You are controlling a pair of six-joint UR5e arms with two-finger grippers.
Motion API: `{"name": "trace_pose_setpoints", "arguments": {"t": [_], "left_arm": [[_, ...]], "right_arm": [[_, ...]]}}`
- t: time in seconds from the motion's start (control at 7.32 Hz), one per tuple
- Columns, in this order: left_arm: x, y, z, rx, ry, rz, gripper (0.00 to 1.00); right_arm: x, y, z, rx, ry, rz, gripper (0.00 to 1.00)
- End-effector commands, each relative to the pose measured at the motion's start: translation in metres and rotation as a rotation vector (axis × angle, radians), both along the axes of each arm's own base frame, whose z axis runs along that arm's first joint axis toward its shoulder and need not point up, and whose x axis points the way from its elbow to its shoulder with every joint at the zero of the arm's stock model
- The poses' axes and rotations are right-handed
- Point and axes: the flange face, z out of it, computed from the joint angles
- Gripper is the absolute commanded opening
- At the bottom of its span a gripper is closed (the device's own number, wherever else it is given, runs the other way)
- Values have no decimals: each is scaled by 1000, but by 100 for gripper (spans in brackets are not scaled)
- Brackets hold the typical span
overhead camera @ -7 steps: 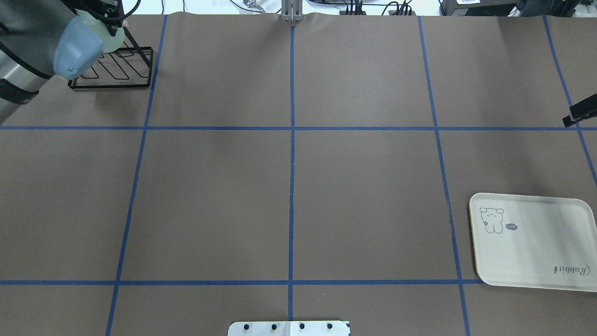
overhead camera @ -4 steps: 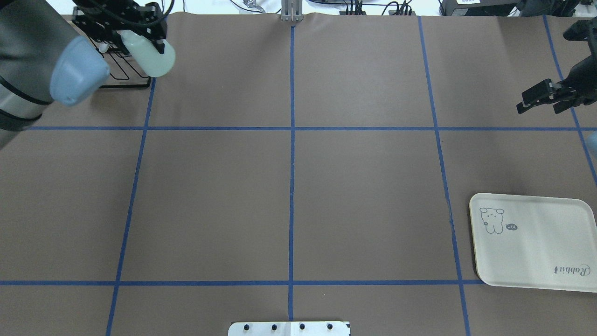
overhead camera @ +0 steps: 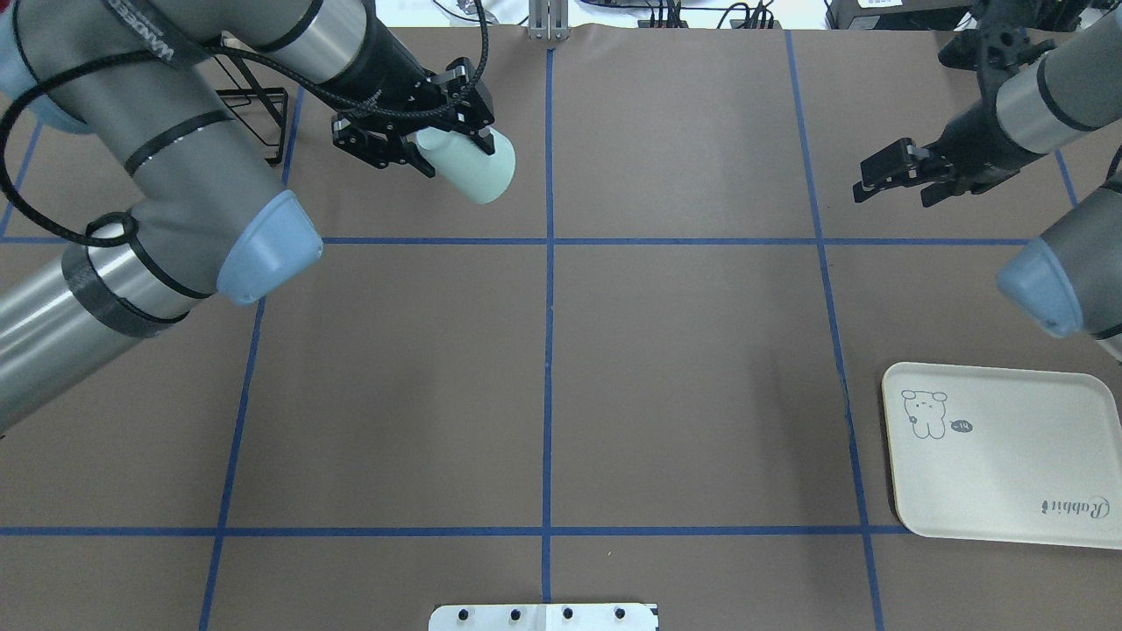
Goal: Left arm grabs green cup and hands to right arm on tray
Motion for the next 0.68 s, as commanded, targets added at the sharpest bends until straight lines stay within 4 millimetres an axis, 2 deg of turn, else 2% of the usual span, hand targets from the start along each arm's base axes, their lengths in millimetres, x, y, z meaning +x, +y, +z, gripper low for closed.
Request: {"name": "trace_pose_setpoints", "arguments": {"t": [0.0, 0.14, 0.27, 0.55], "left_arm": [[8, 20, -17, -96, 263, -24, 0], [11, 28, -18, -144, 376, -11, 0], [6, 33, -16, -184, 480, 3, 0], [8, 33, 3, -289, 593, 33, 0]], "right_arm": [[-26, 24, -36, -51, -261, 99, 99], [-29, 36, -43, -103, -396, 128, 99], [-28, 46, -48, -137, -511, 124, 99], [-22, 69, -61, -173, -731, 84, 99]]}}
